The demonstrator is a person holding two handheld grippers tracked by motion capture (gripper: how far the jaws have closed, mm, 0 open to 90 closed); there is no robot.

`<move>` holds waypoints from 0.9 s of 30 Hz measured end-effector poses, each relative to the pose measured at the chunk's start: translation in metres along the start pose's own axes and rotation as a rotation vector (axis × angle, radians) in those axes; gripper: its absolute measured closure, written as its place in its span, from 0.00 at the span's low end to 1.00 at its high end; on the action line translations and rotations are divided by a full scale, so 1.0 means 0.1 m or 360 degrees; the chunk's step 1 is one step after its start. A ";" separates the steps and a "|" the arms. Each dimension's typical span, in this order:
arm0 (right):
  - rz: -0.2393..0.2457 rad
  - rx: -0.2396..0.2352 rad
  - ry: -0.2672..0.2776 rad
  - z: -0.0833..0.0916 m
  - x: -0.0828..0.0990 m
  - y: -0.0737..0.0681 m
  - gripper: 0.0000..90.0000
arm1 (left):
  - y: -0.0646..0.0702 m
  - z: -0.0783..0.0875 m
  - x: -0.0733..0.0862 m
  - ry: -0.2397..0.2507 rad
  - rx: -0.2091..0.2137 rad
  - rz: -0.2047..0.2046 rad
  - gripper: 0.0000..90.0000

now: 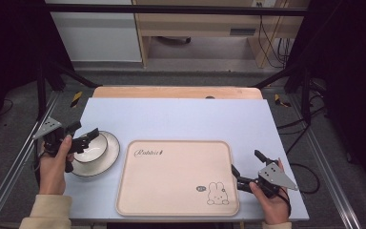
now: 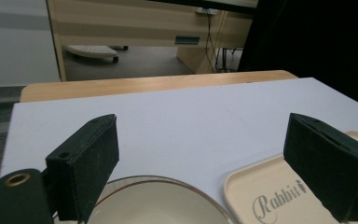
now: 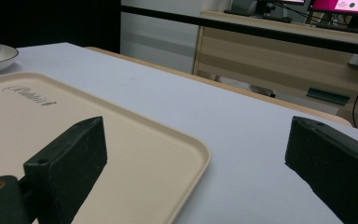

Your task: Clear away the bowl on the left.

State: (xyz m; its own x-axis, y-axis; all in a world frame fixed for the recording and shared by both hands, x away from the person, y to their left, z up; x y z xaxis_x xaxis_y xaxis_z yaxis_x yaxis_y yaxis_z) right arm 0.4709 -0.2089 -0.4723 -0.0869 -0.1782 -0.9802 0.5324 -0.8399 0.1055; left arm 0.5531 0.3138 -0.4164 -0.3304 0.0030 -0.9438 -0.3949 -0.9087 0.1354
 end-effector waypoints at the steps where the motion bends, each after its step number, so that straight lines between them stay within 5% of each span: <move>1: 0.0002 -0.0001 0.0003 0.00 0.00 0.00 0.06 | -0.04 0.01 0.01 -0.0012 -0.0021 -0.0005 0.11; 4: 0.0000 -0.0001 0.0002 0.00 0.00 0.00 0.06 | -0.13 0.05 0.10 -0.0147 -0.0072 -0.0027 0.12; 5: 0.0003 -0.0004 -0.0002 0.00 0.00 0.00 0.06 | -0.19 0.05 0.16 -0.0212 -0.0131 -0.0085 0.12; 17: -0.0001 -0.0008 -0.0008 -0.01 0.01 -0.01 0.06 | -0.38 0.02 0.37 -0.0408 -0.0350 -0.0194 0.09; 27: 0.0026 -0.0048 -0.0018 -0.04 0.01 -0.06 0.06 | -0.45 0.01 0.52 -0.0567 -0.0386 -0.0195 0.08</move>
State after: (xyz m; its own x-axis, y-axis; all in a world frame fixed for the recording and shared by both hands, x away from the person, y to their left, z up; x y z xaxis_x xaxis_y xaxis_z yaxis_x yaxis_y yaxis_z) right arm 0.4704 -0.2019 -0.4746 -0.0873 -0.1977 -0.9764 0.5591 -0.8209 0.1162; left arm 0.5531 0.3555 -0.4715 -0.5853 0.2217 -0.7799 -0.2513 -0.9641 -0.0855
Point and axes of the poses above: each handheld gripper's, and its own axes: z roughly backward along the jaws, x roughly out of its underside, y roughly to its right, the point moved 8 cm from there along -z, roughly forward along the jaws, and after that the axes turned 5 degrees about -x, right-handed, at the moved point
